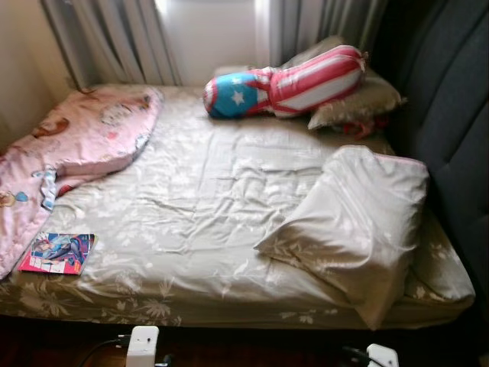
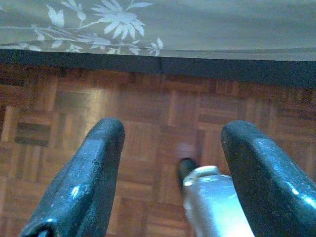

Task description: Clean up the room

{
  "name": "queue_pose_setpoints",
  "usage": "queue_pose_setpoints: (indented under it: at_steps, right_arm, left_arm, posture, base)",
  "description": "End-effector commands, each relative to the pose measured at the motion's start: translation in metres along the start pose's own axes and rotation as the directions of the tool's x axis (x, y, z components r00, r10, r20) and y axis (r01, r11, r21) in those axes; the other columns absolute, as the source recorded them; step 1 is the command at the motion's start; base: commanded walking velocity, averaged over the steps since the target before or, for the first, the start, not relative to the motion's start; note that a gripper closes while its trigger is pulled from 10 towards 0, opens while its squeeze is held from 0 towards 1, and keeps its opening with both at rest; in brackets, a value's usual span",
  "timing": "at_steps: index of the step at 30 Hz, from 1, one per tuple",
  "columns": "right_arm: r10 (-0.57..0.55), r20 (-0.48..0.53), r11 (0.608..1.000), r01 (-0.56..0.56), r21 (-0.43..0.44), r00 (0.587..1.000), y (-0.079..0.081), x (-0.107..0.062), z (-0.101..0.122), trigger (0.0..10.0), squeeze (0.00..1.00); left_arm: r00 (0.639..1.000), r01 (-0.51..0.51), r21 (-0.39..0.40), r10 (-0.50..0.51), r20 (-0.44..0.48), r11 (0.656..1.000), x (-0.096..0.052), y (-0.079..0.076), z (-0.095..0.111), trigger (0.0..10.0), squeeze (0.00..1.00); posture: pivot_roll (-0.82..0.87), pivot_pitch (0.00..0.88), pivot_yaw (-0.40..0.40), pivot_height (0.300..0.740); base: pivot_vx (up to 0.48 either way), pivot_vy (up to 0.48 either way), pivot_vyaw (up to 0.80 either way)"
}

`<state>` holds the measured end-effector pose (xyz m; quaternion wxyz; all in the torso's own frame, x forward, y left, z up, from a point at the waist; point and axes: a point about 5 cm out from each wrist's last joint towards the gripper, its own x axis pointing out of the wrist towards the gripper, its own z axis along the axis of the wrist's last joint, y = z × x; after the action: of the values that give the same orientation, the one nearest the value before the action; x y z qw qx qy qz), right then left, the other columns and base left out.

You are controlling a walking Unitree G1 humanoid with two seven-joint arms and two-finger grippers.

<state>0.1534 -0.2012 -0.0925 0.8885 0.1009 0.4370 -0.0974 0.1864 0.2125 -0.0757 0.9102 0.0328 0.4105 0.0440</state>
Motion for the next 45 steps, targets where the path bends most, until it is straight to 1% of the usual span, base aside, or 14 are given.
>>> queue_pose_setpoints:
  at_steps: [1, 6, 11, 20, 26, 31, 45]
  right_arm:
    - [0.014, -0.002, 1.0, -0.014, 0.014, 1.0, 0.008, 0.0, -0.002, 10.0, 0.0]
    - [0.015, 0.003, 1.0, -0.015, 0.015, 1.0, 0.009, 0.001, -0.001, 10.0, 0.0]
    - [0.007, 0.009, 1.0, -0.007, 0.013, 1.0, 0.008, 0.001, 0.0, 10.0, 0.0]
    - [0.005, 0.011, 1.0, -0.005, 0.021, 1.0, 0.008, 0.001, 0.0, 10.0, 0.0]
    - [0.004, 0.01, 1.0, -0.004, 0.018, 1.0, 0.007, 0.001, 0.001, 10.0, 0.0]
    - [0.004, 0.01, 1.0, -0.004, 0.018, 1.0, 0.007, 0.001, 0.001, 10.0, 0.0]
    - [0.005, 0.01, 1.0, -0.005, 0.017, 1.0, 0.007, 0.001, 0.001, 10.0, 0.0]
  left_arm:
    - [0.999, -0.024, 0.002, 0.024, -0.047, 1.0, -0.003, 0.007, -0.01, 10.0, 0.0]
    - [0.998, -0.022, 0.001, 0.022, -0.054, 1.0, -0.002, 0.005, -0.011, 10.0, 0.0]
    - [0.997, -0.028, 0.0, 0.028, -0.067, 1.0, -0.003, 0.005, -0.014, 10.0, 0.0]
    - [0.996, -0.041, -0.022, 0.039, -0.078, 0.999, -0.005, 0.009, -0.019, 10.0, 0.0]
    - [0.995, -0.04, -0.028, 0.037, -0.091, 0.999, -0.006, 0.009, -0.022, 10.0, 0.0]
    - [0.997, -0.036, -0.032, 0.033, -0.073, 0.999, -0.004, 0.006, -0.018, 10.0, 0.0]
    - [0.997, -0.031, -0.036, 0.029, -0.067, 0.999, -0.004, 0.004, -0.016, 10.0, 0.0]
  posture:
    - [-0.01, 0.0, 0.005, 0.719]
    - [-0.01, 0.0, 0.008, 0.719]
    - [-0.01, 0.0, 0.006, 0.719]
    - [-0.01, 0.0, 0.004, 0.719]
    - [-0.01, 0.0, 0.002, 0.719]
    - [-0.01, 0.0, 0.001, 0.719]
    - [-0.01, 0.0, 0.0, 0.719]
  base:
    - [0.0, -0.322, 0.0]
    - [0.0, -0.322, 0.0]
    - [0.0, -0.314, 0.0]
    - [0.0, 0.0, 0.0]
    - [0.0, 0.0, 0.0]
    - [0.0, 0.0, 0.0]
    - [0.0, 0.0, 0.0]
